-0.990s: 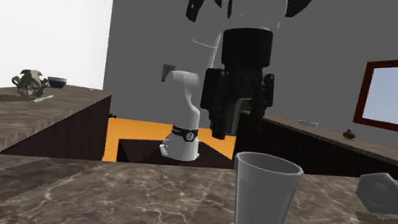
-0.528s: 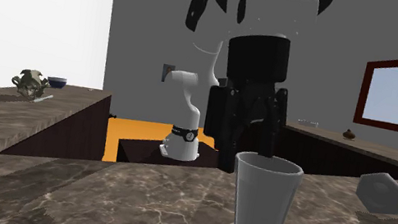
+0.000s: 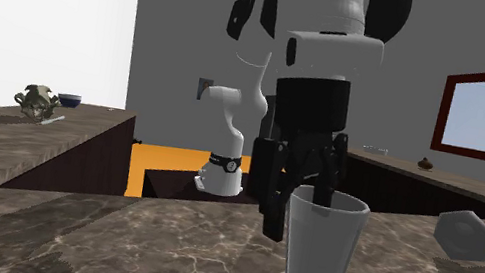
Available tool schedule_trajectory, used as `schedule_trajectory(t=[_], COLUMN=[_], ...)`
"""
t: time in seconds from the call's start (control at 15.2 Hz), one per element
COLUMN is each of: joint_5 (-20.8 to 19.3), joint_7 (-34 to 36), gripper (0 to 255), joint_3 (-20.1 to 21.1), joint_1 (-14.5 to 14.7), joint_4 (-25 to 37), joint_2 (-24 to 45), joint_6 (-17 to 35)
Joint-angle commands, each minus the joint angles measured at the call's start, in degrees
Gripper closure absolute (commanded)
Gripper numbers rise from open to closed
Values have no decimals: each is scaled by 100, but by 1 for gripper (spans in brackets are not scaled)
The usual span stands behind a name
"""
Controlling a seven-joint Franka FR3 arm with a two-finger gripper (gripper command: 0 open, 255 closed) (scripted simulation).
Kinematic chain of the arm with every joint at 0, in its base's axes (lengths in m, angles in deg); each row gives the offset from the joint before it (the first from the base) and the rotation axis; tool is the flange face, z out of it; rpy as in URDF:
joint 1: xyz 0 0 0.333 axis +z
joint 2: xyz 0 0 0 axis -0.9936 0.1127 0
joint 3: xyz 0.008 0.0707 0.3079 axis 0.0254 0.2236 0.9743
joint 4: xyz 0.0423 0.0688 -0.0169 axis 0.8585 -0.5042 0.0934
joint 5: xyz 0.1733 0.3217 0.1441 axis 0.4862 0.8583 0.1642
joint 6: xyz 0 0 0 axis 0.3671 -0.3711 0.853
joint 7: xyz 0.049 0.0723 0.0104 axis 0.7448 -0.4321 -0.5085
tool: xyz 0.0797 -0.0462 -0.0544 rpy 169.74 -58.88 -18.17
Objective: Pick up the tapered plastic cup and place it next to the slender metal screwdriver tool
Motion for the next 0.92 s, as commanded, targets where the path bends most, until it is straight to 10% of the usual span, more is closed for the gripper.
schedule_trajectory(t=[0.0, 0.26, 0.33, 0.86], joint_5=[2, 1, 1, 2], joint_7=[1, 1, 1, 1], gripper=[0, 0, 255, 255], joint_3=[2, 1, 1, 2], joint_1=[3, 3, 3, 4], joint_4=[-7, -7, -7, -12], joint_2=[3, 2, 2, 1], joint_6=[12, 11, 11, 15])
